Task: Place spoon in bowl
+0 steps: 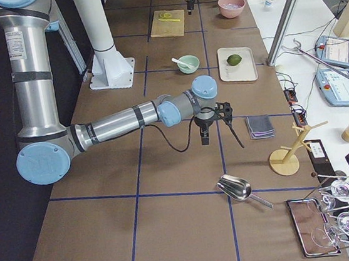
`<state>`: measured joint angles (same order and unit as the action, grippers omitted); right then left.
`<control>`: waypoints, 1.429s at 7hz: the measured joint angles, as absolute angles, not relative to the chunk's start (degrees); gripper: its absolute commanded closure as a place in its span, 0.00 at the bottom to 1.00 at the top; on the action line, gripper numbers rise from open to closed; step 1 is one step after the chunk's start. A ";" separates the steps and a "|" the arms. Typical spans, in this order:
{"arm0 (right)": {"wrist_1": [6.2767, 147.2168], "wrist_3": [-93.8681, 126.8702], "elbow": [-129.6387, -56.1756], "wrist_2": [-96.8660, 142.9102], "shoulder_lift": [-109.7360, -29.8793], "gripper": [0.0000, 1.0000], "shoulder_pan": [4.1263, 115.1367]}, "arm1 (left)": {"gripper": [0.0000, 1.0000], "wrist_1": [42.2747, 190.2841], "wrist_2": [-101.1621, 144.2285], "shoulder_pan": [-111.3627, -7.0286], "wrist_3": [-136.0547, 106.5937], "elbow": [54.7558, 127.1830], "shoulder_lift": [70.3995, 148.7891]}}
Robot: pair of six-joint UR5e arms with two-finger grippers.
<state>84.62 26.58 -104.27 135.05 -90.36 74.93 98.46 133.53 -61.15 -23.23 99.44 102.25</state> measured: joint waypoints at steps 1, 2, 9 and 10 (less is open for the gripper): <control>86.89 23.87 -104.33 135.05 -91.38 0.01 77.53 | 0.08 98.42 135.44 -66.79 -14.71 99.19 97.61; 87.79 20.45 -104.29 134.93 -92.71 0.00 79.34 | 0.08 98.17 136.24 -71.79 -7.85 98.67 93.62; 93.22 12.88 -104.90 135.02 -96.08 0.00 81.34 | 0.00 73.43 136.82 -87.41 10.08 98.47 88.13; 93.24 12.60 -104.90 134.94 -95.89 0.01 80.77 | 0.00 73.58 136.59 -87.41 10.08 98.94 87.83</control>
